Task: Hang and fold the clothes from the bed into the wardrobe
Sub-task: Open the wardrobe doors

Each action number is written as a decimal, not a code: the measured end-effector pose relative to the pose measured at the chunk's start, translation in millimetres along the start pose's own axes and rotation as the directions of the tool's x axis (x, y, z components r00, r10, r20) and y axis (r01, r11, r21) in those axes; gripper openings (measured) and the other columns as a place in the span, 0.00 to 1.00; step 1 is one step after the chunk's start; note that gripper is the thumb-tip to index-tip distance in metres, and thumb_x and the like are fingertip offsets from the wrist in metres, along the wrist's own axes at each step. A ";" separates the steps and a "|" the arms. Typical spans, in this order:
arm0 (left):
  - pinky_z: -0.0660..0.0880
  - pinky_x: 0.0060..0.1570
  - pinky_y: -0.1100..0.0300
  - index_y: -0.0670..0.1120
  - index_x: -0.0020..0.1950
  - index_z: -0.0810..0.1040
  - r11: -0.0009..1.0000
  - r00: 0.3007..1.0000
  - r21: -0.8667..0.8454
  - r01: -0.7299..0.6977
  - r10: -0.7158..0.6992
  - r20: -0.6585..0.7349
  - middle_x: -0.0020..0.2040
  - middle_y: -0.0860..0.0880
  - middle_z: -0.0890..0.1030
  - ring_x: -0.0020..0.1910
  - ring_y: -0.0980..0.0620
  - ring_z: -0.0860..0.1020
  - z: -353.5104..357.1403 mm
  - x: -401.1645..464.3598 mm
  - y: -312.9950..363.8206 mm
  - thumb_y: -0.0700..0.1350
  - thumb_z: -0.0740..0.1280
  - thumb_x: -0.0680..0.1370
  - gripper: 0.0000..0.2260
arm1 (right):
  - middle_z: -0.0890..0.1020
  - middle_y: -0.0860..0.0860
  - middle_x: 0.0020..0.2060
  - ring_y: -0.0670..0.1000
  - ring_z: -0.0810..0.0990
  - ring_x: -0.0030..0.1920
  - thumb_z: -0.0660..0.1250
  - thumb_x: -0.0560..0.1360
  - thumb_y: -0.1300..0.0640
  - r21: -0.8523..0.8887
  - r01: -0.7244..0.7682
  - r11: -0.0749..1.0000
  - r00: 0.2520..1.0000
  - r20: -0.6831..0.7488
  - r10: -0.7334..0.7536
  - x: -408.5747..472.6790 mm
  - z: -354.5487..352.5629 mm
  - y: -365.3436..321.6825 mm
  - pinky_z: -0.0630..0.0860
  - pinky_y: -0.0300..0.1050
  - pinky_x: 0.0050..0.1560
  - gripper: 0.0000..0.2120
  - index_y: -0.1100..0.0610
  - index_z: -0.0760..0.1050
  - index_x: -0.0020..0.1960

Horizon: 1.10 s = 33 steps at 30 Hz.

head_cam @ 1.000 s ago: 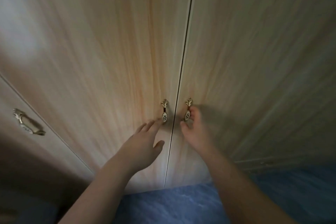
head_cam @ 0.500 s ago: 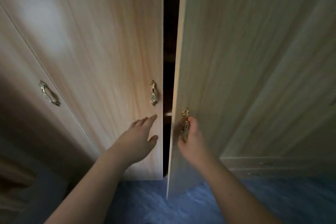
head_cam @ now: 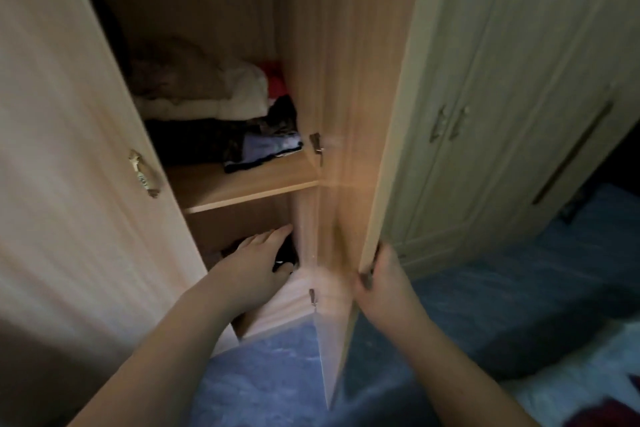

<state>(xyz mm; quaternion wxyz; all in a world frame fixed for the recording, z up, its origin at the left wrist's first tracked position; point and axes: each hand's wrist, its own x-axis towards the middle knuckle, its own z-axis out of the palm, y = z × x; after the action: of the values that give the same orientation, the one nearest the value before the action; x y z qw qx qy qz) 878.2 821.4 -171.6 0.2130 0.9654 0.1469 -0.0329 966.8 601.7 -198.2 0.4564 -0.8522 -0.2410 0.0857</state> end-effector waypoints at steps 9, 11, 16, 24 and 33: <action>0.58 0.76 0.46 0.59 0.80 0.47 0.993 0.982 0.035 -0.113 0.106 0.157 0.80 0.51 0.57 0.79 0.47 0.52 30.9 35.1 50.1 0.57 0.60 0.81 0.32 | 0.78 0.49 0.56 0.51 0.79 0.54 0.65 0.76 0.52 -0.331 -0.239 0.913 0.970 -0.031 0.243 -16.1 -78.0 19.7 0.79 0.52 0.54 0.17 0.49 0.66 0.63; 0.57 0.76 0.46 0.59 0.80 0.46 0.994 0.981 0.043 -0.100 0.091 0.170 0.81 0.51 0.56 0.79 0.47 0.52 32.1 38.0 47.5 0.57 0.60 0.81 0.32 | 0.74 0.49 0.62 0.50 0.77 0.58 0.64 0.78 0.49 -0.471 -0.193 0.860 0.971 0.033 0.236 -31.4 -73.7 13.8 0.77 0.49 0.55 0.20 0.49 0.64 0.68; 0.56 0.77 0.49 0.58 0.81 0.47 0.999 0.985 0.029 -0.046 0.041 0.165 0.81 0.51 0.55 0.79 0.47 0.52 27.6 37.1 24.5 0.57 0.60 0.81 0.32 | 0.67 0.48 0.72 0.51 0.73 0.66 0.61 0.79 0.45 -0.548 0.040 0.836 0.949 0.283 0.140 -34.9 -41.2 -17.8 0.75 0.51 0.63 0.28 0.45 0.55 0.76; 0.54 0.77 0.53 0.56 0.81 0.49 0.987 0.987 -0.007 0.163 -0.163 -0.002 0.81 0.49 0.56 0.79 0.47 0.53 -20.4 4.7 -73.4 0.56 0.59 0.82 0.31 | 0.50 0.44 0.80 0.49 0.48 0.79 0.57 0.80 0.42 -0.506 0.420 0.753 0.846 0.520 -0.122 32.4 61.0 -75.2 0.54 0.49 0.77 0.35 0.44 0.43 0.80; 0.58 0.76 0.51 0.53 0.81 0.47 0.927 0.920 -0.111 0.358 -0.370 -0.126 0.81 0.52 0.55 0.79 0.49 0.54 -70.7 -6.9 -211.4 0.55 0.58 0.83 0.30 | 0.39 0.42 0.80 0.50 0.38 0.80 0.56 0.82 0.42 -0.536 0.461 0.707 0.768 0.641 -0.015 102.9 191.0 -143.0 0.43 0.57 0.78 0.35 0.41 0.36 0.79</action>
<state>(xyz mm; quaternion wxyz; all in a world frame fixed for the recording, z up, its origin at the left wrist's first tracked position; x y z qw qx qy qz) 808.7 1032.4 -191.5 0.2330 0.9110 0.3403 0.0045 938.8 859.6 -182.1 0.0285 -0.8444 -0.4993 0.1918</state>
